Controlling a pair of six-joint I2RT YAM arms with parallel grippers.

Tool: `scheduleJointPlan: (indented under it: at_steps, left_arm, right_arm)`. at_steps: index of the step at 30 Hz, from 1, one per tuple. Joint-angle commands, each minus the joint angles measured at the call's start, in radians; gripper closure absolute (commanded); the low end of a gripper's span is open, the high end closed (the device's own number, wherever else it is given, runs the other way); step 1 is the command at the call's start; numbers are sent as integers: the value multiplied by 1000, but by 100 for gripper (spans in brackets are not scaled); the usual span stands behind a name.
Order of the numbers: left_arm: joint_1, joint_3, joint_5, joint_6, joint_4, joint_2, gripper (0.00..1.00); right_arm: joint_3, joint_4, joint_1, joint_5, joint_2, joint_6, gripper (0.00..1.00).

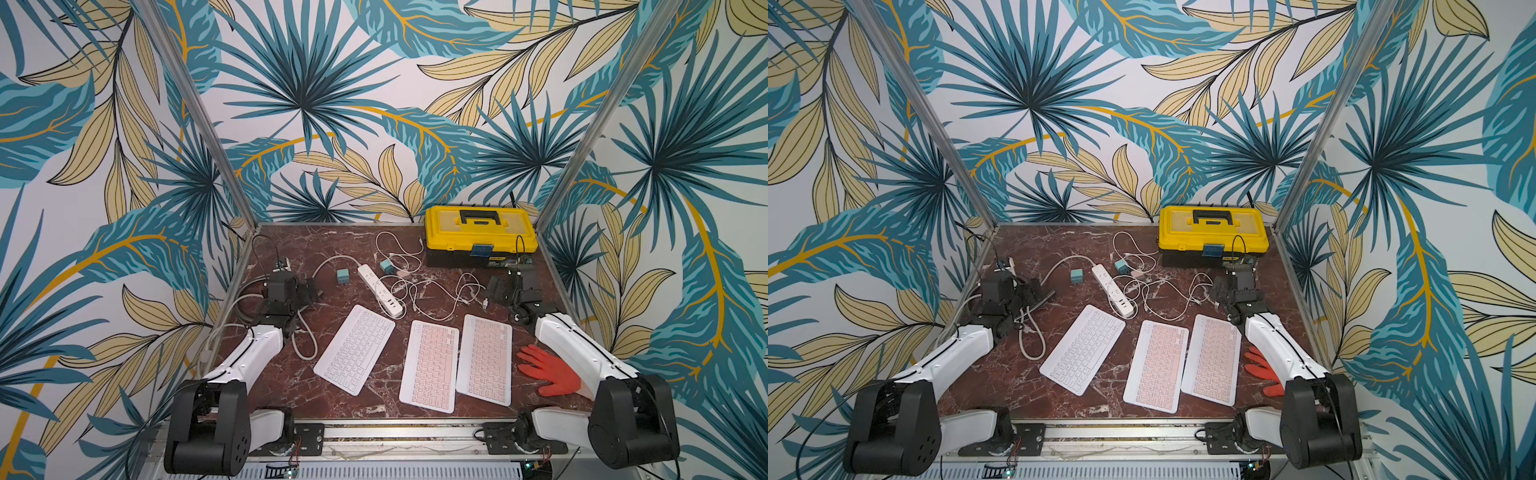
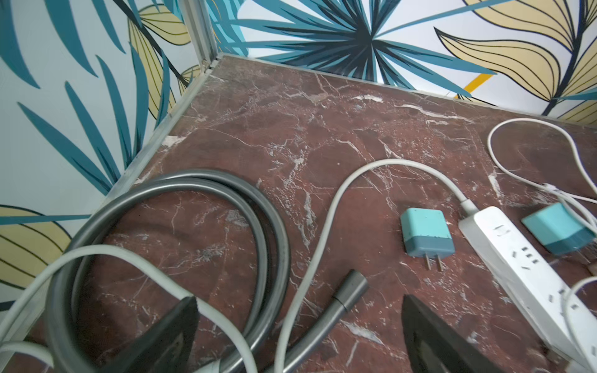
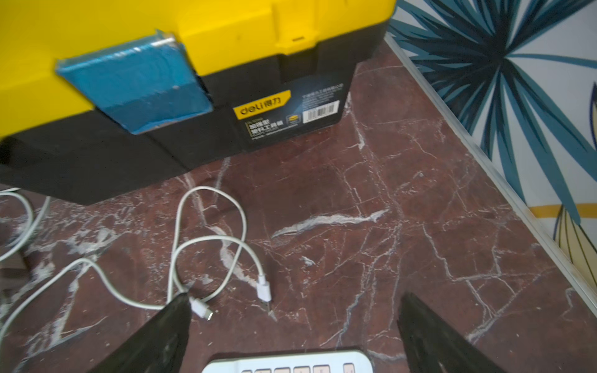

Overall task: Unplug the wireless keyboard
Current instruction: Reset both arms

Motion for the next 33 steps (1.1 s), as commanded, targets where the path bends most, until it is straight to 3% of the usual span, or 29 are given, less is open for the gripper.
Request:
scheduleJointPlan:
  at_steps: [1,4,7,10,13,26,28,33]
  left_arm:
    - [38,-90,-5,52,269,22,1]
    - [38,-177,4,84,495,88,0]
    - [32,-207,16,136,607,124,1]
    - [22,-269,12,158,883,282,1]
    - [21,-252,31,168,881,300,1]
    - [22,-233,18,171,873,316,1]
    - [22,-233,19,170,873,315,1]
    - [21,-233,19,170,873,315,1]
  right_arm:
    - [-84,146,-20,77,-42,8,1]
    - [-160,266,-37,122,-77,19,1]
    - [-214,374,-39,128,-87,-16,1]
    - [-222,387,-39,135,-70,-67,1]
    - [-253,437,-39,139,-69,-109,1]
    - [-383,867,-27,-152,-3,-327,1]
    - [-372,841,-24,-160,20,-345,1]
    - [-417,996,-22,-149,105,-327,0]
